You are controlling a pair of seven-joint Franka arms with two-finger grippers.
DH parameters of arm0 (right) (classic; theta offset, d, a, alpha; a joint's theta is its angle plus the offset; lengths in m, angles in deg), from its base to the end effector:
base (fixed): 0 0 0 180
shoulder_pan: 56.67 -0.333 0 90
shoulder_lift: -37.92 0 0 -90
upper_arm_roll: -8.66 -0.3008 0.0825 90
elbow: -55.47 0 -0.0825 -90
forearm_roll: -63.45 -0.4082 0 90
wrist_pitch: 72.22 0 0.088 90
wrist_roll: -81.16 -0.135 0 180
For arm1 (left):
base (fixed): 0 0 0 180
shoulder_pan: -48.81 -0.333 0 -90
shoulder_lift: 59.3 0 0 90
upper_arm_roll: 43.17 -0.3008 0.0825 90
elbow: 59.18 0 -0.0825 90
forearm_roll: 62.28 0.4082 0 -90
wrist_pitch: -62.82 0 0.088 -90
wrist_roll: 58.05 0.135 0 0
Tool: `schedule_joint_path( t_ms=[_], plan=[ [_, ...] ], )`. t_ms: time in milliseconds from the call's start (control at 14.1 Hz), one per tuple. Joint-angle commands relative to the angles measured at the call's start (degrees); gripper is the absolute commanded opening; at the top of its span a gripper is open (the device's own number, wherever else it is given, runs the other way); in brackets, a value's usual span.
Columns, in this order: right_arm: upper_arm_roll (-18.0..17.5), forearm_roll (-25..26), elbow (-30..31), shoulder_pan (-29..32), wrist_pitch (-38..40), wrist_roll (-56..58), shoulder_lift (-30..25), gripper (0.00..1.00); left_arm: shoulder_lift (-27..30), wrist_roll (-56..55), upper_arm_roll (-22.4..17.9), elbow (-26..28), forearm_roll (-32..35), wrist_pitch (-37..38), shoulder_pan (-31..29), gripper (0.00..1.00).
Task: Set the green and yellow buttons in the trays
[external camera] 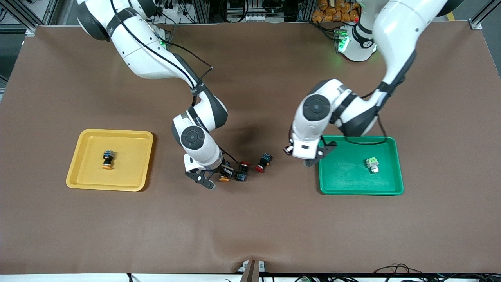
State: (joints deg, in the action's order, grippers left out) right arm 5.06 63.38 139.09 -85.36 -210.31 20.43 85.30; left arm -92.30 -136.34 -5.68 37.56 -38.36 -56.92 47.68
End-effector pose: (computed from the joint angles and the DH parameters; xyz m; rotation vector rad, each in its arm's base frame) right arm 0.6321 0.3918 0.1483 -2.9167 0.7765 -0.0800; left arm 0.5797 -0.3497 0.2607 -2.9703 -0.8961 0.0080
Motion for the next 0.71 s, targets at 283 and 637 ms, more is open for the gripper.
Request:
schedule_joint_path(
  t_ms=[283,637],
  plan=[
    [0.08,4.29,-0.22,-0.31,-0.17,-0.45,1.93,0.48,2.77,18.75,1.98,4.77,-0.01,1.62,-15.98,0.00],
    [-0.09,4.21,-1.09,3.55,5.08,3.24,0.00,0.00,-2.14,22.83,1.89,5.12,0.34,-2.41,-20.83,0.00]
  ],
)
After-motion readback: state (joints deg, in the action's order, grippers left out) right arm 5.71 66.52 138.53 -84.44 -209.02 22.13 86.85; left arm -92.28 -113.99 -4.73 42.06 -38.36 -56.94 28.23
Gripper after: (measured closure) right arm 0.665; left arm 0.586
